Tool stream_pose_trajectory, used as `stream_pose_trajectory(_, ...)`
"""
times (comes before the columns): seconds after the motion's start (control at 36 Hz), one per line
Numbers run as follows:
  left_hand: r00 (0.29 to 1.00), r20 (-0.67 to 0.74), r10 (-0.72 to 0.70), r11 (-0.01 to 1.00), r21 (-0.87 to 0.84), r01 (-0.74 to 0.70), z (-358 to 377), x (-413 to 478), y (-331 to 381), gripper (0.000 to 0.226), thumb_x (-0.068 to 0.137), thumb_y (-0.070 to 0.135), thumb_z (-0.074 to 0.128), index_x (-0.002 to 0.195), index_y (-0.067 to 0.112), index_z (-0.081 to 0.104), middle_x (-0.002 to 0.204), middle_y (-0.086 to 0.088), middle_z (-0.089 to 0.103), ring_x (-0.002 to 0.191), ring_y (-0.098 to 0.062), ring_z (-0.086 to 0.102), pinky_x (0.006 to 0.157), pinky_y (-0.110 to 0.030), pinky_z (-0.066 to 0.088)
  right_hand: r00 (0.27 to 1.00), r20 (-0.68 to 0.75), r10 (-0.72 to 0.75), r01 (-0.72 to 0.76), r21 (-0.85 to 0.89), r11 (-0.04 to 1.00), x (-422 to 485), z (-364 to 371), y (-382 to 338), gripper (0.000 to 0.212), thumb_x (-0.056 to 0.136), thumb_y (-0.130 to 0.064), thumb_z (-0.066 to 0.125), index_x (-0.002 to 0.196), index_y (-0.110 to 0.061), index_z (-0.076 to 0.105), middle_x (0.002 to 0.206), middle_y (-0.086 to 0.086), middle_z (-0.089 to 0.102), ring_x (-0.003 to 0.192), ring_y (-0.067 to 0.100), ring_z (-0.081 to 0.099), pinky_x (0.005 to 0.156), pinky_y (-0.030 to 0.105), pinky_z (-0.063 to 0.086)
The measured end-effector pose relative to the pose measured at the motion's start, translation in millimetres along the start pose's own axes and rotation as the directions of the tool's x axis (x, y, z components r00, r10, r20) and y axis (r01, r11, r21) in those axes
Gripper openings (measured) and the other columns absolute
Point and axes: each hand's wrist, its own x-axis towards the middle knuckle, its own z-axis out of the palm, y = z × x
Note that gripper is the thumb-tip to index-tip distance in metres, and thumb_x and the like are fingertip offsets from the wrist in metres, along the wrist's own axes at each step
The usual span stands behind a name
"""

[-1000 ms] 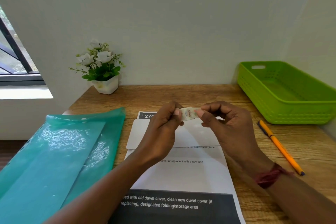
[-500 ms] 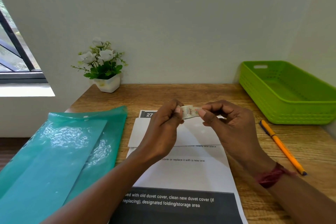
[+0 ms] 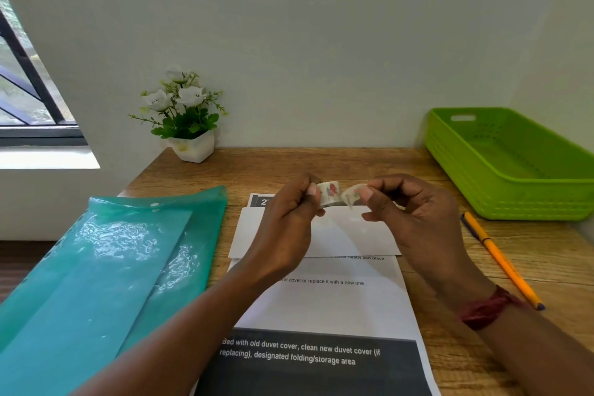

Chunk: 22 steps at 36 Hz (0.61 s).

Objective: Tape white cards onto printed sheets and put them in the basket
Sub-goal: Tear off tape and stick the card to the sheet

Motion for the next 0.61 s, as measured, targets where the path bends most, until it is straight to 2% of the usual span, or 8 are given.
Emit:
stream_pose_trajectory(0.11, 1.0, -0.012, 0.022, 0.999, 0.043, -0.022, -1, 0, 2, 0.024, 0.099, 0.033, 0.038, 0.088, 0.02, 0.056, 0.096, -0.005, 0.065, 0.097, -0.028, 0.06, 0.089, -0.057, 0.05, 0.998, -0.006, 0.064, -0.063, 0.086, 0.994, 3, -2, 0, 0.018, 0.071, -0.027, 0.072, 0.085, -0.014, 0.072, 0.084, 0.005, 0.074, 0.077, 0.016, 0.071, 0.062, 0.027, 0.058)
stream_pose_trajectory(0.19, 0.999, -0.017, 0.043, 0.984, 0.173, -0.039, -5, 3, 5, 0.022, 0.103, 0.028, 0.042, 0.094, 0.018, 0.059, 0.099, 0.005, 0.065, 0.091, -0.011, 0.057, 0.076, -0.037, 0.052, 0.994, -0.017, 0.111, -0.108, 0.116, 0.987, 5, -4, 2, 0.023, 0.071, -0.025, 0.073, 0.089, -0.01, 0.072, 0.083, 0.008, 0.074, 0.077, 0.019, 0.072, 0.064, 0.029, 0.06)
stream_pose_trajectory(0.28, 0.993, -0.112, 0.044, 0.959, 0.282, -0.011, -16, 12, 11, 0.012, 0.101, 0.022, 0.051, 0.099, 0.021, 0.062, 0.105, 0.007, 0.065, 0.092, -0.003, 0.058, 0.069, -0.017, 0.047, 0.992, -0.011, 0.129, -0.126, 0.118, 0.985, 7, -7, 5, 0.024, 0.07, -0.023, 0.073, 0.09, -0.01, 0.072, 0.083, 0.008, 0.075, 0.077, 0.021, 0.073, 0.066, 0.031, 0.061)
stream_pose_trajectory(0.31, 0.989, -0.151, 0.0, 0.968, 0.249, 0.038, -21, 16, 12, 0.01, 0.099, 0.021, 0.054, 0.099, 0.022, 0.064, 0.104, 0.008, 0.065, 0.092, -0.002, 0.059, 0.07, -0.015, 0.048, 0.991, -0.007, 0.136, -0.135, 0.113, 0.984, 8, -8, 6, 0.024, 0.069, -0.023, 0.073, 0.09, -0.01, 0.072, 0.084, 0.007, 0.075, 0.078, 0.021, 0.073, 0.066, 0.031, 0.061)
stream_pose_trajectory(0.36, 0.97, -0.217, -0.108, 0.977, 0.158, 0.144, -33, 24, 13, 0.01, 0.096, 0.019, 0.059, 0.098, 0.023, 0.068, 0.102, 0.01, 0.067, 0.092, -0.005, 0.062, 0.078, -0.025, 0.054, 0.989, 0.005, 0.147, -0.146, 0.104, 0.984, 10, -11, 9, 0.025, 0.069, -0.023, 0.074, 0.09, -0.01, 0.072, 0.086, 0.006, 0.076, 0.079, 0.02, 0.072, 0.067, 0.031, 0.061)
stream_pose_trajectory(0.42, 0.951, -0.268, -0.154, 0.967, 0.157, 0.201, -49, 33, 13, 0.012, 0.095, 0.018, 0.061, 0.101, 0.022, 0.07, 0.103, 0.007, 0.068, 0.091, -0.008, 0.064, 0.077, -0.027, 0.056, 0.988, 0.014, 0.152, -0.153, 0.098, 0.983, 13, -14, 11, 0.025, 0.067, -0.025, 0.075, 0.089, -0.012, 0.073, 0.087, 0.007, 0.075, 0.079, 0.019, 0.071, 0.068, 0.031, 0.061)
stream_pose_trajectory(0.5, 0.93, -0.337, -0.147, 0.939, 0.248, 0.238, -72, 47, 11, 0.015, 0.093, 0.018, 0.064, 0.107, 0.018, 0.072, 0.104, 0.005, 0.068, 0.083, -0.004, 0.061, 0.062, -0.016, 0.047, 0.989, 0.01, 0.146, -0.146, 0.103, 0.984, 18, -18, 14, 0.031, 0.063, -0.029, 0.077, 0.09, -0.015, 0.072, 0.079, 0.008, 0.074, 0.074, 0.019, 0.07, 0.067, 0.029, 0.06)
stream_pose_trajectory(0.61, 0.917, -0.381, -0.118, 0.842, 0.451, 0.295, -98, 69, -1, 0.017, 0.09, 0.012, 0.066, 0.105, 0.014, 0.074, 0.105, -0.004, 0.071, 0.089, -0.013, 0.061, 0.071, -0.022, 0.045, 0.984, 0.012, 0.177, -0.177, 0.107, 0.978, 23, -26, 17, 0.025, 0.073, -0.007, 0.076, 0.097, -0.007, 0.069, 0.071, 0.009, 0.071, 0.068, 0.019, 0.069, 0.065, 0.022, 0.058)
